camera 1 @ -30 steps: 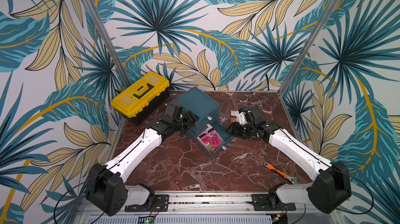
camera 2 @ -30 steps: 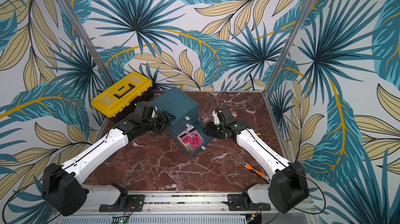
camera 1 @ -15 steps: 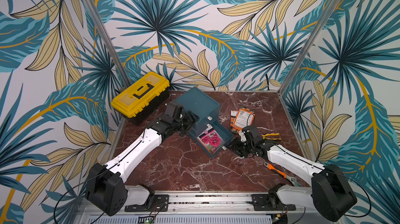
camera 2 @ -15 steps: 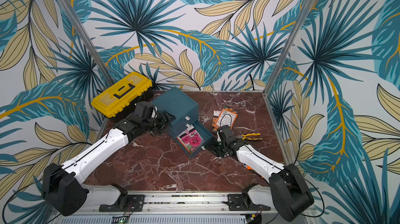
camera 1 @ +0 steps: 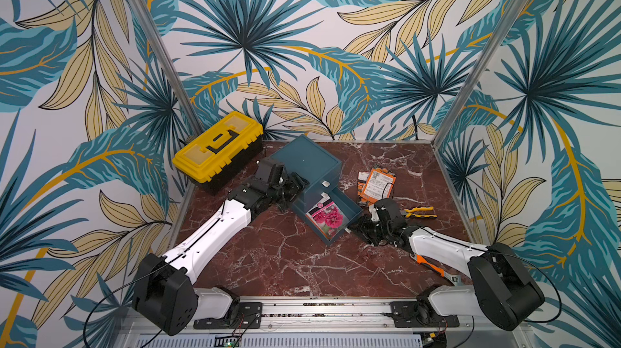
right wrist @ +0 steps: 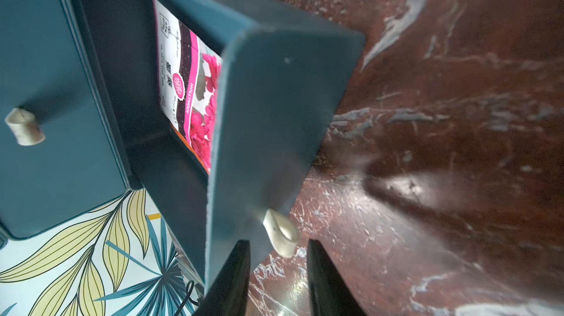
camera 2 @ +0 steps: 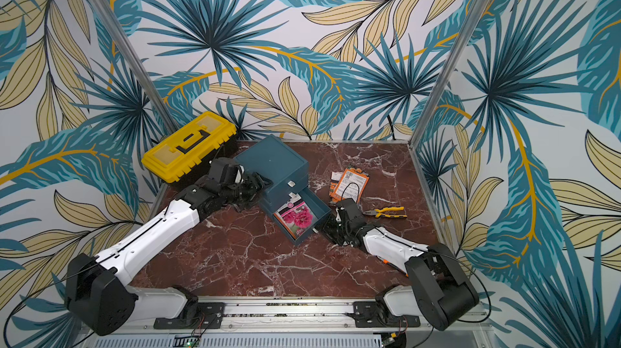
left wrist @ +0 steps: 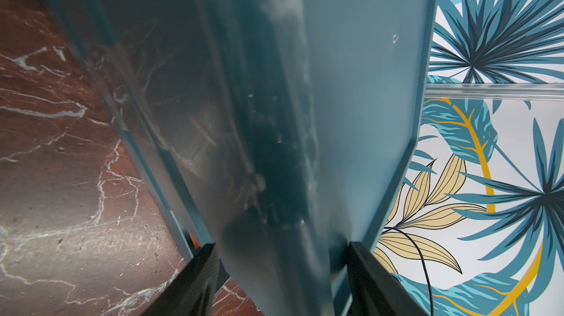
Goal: Take the seed bags out of the drawer
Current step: Open the drawer in the storage box.
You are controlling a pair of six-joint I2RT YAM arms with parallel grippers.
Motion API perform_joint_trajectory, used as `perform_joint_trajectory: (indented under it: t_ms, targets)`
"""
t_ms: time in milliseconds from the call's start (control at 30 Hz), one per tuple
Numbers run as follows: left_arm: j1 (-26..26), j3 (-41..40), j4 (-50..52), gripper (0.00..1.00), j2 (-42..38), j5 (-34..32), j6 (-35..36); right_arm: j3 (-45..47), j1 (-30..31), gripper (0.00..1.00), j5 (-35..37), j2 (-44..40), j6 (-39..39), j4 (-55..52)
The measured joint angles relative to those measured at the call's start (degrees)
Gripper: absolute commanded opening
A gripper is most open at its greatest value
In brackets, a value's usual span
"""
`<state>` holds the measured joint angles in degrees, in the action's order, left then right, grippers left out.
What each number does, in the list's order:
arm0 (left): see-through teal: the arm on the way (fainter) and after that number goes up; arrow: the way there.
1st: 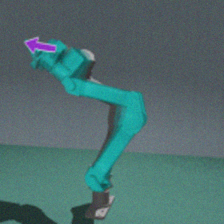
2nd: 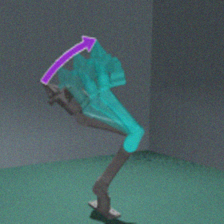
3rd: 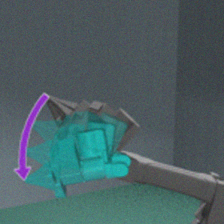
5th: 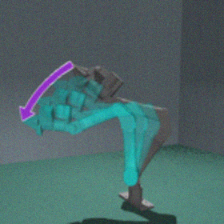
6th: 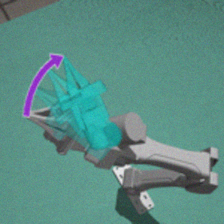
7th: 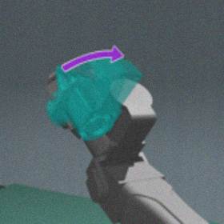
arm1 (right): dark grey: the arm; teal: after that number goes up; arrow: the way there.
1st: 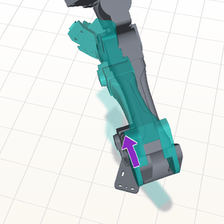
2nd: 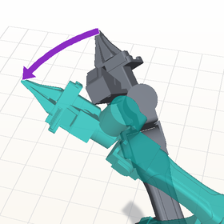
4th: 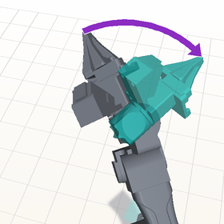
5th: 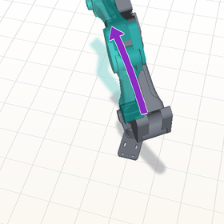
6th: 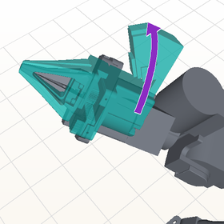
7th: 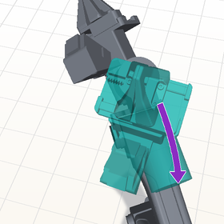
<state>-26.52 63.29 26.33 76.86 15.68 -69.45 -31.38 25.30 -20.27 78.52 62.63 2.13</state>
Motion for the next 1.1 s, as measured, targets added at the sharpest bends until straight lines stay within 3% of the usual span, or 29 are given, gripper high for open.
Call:
perform_joint_trajectory:
  t_ms: [300,633,1100]
  targets:
    - [0.0,0.0,0.02,0.71,-0.02,0.0,-0.02,0.68,0.0,0.25,-0.42,1.66,1.11,2.54]
    - [0.0,0.0,0.04,0.71,-0.04,-0.02,-0.04,0.79,0.0,0.0,-0.11,1.84,1.97,3.32]
    - [0.0,-0.33,0.0,0.71,-0.42,-0.17,-0.48,0.87,-0.04,0.0,1.2,-2.93,0.35,-3.13]
